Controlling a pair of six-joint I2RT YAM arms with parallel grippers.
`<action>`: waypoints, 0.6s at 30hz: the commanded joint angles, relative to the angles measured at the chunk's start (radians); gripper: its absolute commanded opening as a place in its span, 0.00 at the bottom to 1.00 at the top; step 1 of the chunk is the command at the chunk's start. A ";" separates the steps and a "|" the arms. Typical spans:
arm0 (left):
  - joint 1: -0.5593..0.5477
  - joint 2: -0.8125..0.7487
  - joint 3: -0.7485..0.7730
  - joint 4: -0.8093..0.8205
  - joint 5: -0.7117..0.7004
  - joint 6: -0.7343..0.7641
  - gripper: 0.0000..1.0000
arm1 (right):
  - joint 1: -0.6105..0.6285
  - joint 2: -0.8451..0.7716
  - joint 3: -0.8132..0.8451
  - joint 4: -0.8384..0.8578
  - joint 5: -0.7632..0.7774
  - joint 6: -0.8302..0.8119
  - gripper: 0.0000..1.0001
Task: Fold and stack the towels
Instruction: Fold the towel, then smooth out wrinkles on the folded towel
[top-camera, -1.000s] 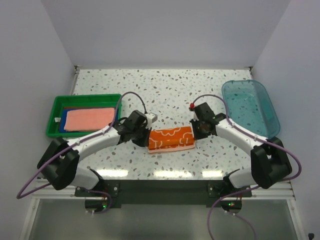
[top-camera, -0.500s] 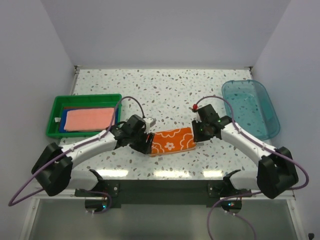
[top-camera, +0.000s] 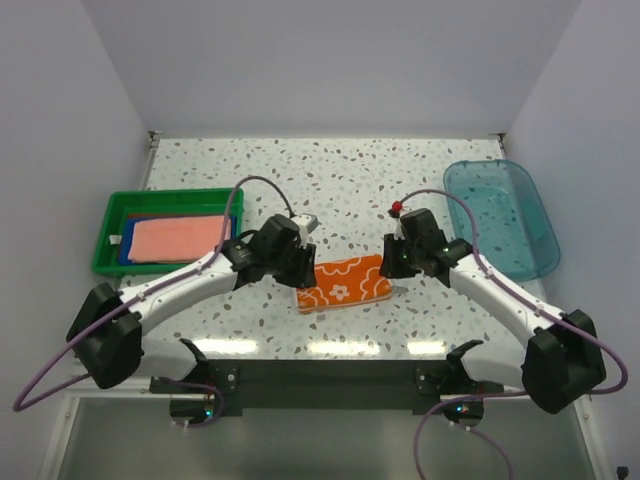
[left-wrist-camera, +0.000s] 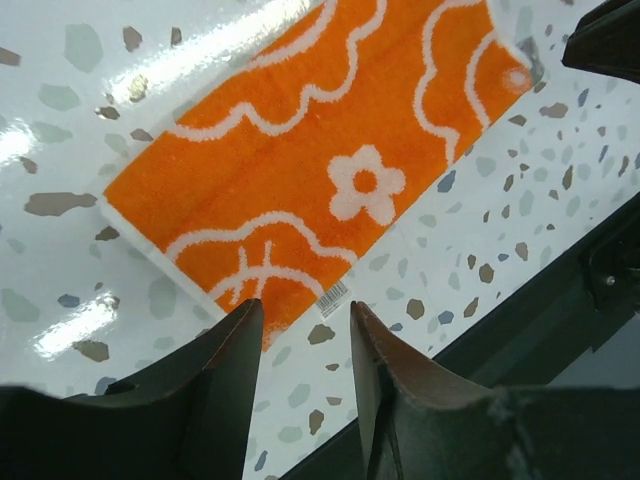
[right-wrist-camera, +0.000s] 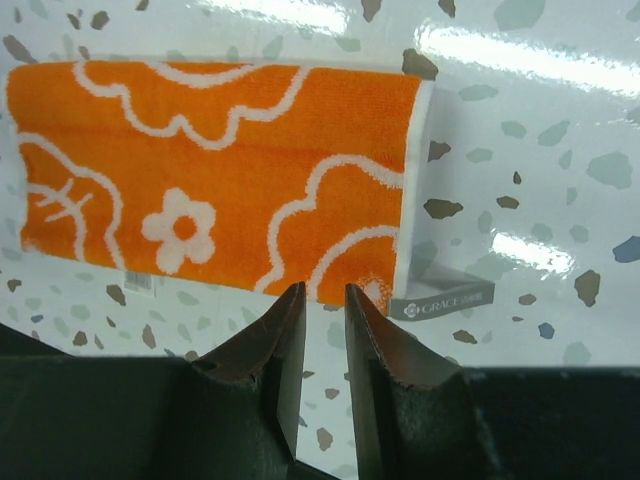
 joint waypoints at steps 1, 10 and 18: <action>-0.027 0.087 -0.012 0.071 0.017 -0.046 0.44 | 0.002 0.030 -0.070 0.140 -0.019 0.066 0.26; -0.039 0.206 -0.166 0.127 -0.024 -0.113 0.35 | 0.003 0.095 -0.317 0.344 0.034 0.146 0.26; -0.038 0.274 -0.177 0.148 -0.066 -0.127 0.31 | -0.030 0.138 -0.305 0.285 0.140 0.167 0.27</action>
